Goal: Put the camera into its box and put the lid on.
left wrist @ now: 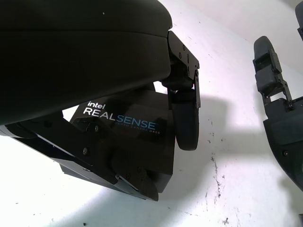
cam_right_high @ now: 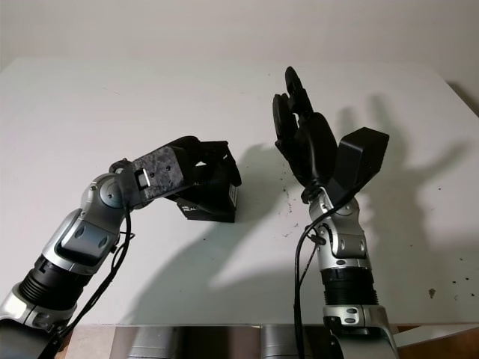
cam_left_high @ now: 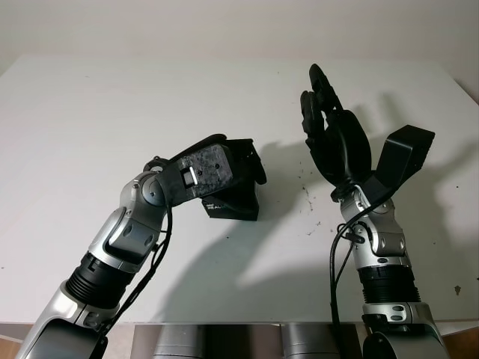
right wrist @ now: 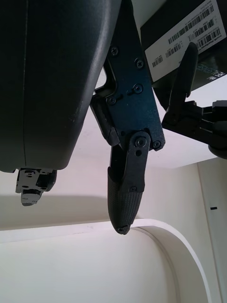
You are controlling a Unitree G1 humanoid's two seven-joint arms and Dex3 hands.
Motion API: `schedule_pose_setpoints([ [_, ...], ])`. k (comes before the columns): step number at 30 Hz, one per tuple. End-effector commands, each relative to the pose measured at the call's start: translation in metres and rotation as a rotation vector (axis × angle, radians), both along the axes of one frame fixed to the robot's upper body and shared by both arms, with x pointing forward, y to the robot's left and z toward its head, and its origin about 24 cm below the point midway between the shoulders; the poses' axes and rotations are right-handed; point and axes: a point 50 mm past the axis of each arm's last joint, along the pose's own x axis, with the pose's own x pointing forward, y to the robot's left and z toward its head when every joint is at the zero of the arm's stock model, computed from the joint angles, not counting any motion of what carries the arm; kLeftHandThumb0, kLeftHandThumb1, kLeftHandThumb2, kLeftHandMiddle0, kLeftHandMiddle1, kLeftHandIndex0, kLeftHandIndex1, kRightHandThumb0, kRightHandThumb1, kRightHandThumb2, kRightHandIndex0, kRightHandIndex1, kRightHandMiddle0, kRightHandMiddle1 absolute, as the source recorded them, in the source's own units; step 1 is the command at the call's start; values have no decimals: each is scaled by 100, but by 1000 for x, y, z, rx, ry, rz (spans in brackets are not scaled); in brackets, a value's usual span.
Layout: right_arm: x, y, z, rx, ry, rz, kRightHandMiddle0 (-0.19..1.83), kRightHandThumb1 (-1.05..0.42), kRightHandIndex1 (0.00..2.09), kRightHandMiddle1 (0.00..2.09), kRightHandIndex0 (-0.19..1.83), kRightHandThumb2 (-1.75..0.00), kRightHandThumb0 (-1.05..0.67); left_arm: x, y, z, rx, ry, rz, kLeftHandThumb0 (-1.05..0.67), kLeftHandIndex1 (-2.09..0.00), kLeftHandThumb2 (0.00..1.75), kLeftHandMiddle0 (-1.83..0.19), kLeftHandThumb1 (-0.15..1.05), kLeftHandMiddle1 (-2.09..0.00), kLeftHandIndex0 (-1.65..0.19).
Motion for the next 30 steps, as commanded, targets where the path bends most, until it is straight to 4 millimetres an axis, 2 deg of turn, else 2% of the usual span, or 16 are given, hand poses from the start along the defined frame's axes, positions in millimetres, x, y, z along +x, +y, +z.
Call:
schedule_pose_setpoints([
  [1,-2,2,7,4,-38,2,-7,-105,6,6,-14,-50,-72,0,-8,-1,1,9,-33,-5,-151,5,-41,92,-145,-35],
  [10,-1,3,6,4,-37,12,-9,-105,5,5,-15,-50,-72,-2,-12,-2,3,-10,-65,-4,-151,5,-40,92,-143,-33],
  [19,-2,4,5,20,-37,12,-9,-105,5,5,-15,-50,-71,0,-24,11,-4,-23,-84,-8,-150,6,-35,93,-154,-33],
  [23,-2,4,5,17,-38,11,-10,-105,5,5,-16,-49,-71,-1,-30,17,21,-11,-73,-8,-149,5,-35,93,-150,-33],
  [30,-2,2,4,24,-31,2,-10,-105,5,5,-16,-50,-71,-2,-35,13,50,-11,-83,-10,-148,5,-38,92,-149,-35],
])
